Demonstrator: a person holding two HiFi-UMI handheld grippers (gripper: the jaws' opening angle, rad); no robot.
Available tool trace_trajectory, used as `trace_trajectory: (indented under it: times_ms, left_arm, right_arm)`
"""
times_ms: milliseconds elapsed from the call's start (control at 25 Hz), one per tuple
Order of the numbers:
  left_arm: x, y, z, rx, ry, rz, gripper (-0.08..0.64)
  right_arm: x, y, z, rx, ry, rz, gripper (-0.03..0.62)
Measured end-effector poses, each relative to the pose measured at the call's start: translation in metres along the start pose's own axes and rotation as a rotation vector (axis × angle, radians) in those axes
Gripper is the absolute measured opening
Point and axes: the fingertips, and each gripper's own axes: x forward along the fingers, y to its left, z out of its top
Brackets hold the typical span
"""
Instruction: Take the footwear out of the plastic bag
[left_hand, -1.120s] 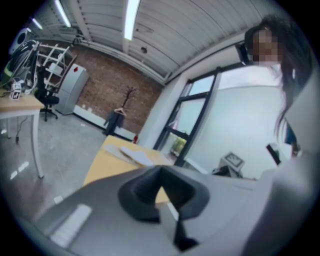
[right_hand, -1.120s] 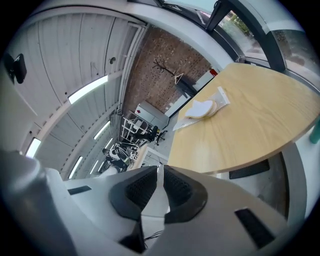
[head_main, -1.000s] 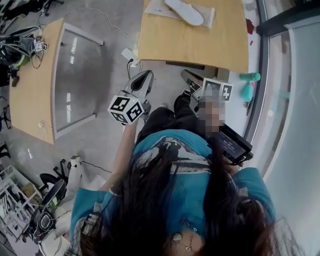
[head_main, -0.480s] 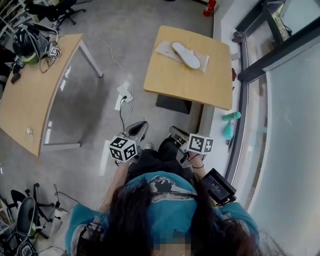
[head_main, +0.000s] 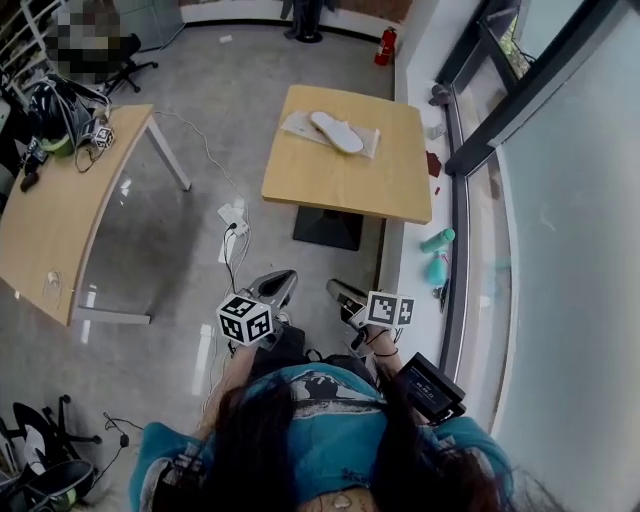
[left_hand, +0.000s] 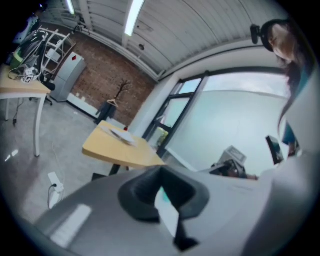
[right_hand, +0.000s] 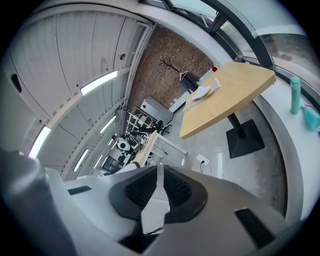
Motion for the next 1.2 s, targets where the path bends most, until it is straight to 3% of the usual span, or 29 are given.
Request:
trace_trajectory:
  times_ms: [80,240,440,600,880,1200]
  left_arm:
    - [0.003,-0.023,-0.012,0.016,0.001,0.013,-0.002]
    - [-0.001,-0.080,-0.037,0.131,0.018,0.040,-0.002]
    - [-0.006,-0.139,-0.082,0.045,0.017,-0.002,-0.002]
    - [-0.018,-0.155,-0.102,0.034,0.028,0.017,-0.002]
    - [-0.032,-0.166,-0.106,0.044,0.015,0.037,-0.002]
    - [-0.033,-0.180,-0.115,0.052,0.015,0.027,-0.002]
  right_arm:
    - [-0.029,-0.008,-0.010,-0.005,-0.005,-0.007,0.051]
    - [-0.082,-0.014,-0.041,-0.039,-0.007,-0.037,0.051]
    - [-0.124,-0.021,-0.083,-0.052,0.023,-0.031,0.051]
    - [-0.144,-0.018,-0.102,-0.056,0.027,-0.007,0.051]
    - [-0.163,-0.012,-0.113,-0.155,0.021,-0.045,0.051]
    - [-0.181,-0.016,-0.119,-0.171,0.006,-0.053,0.051]
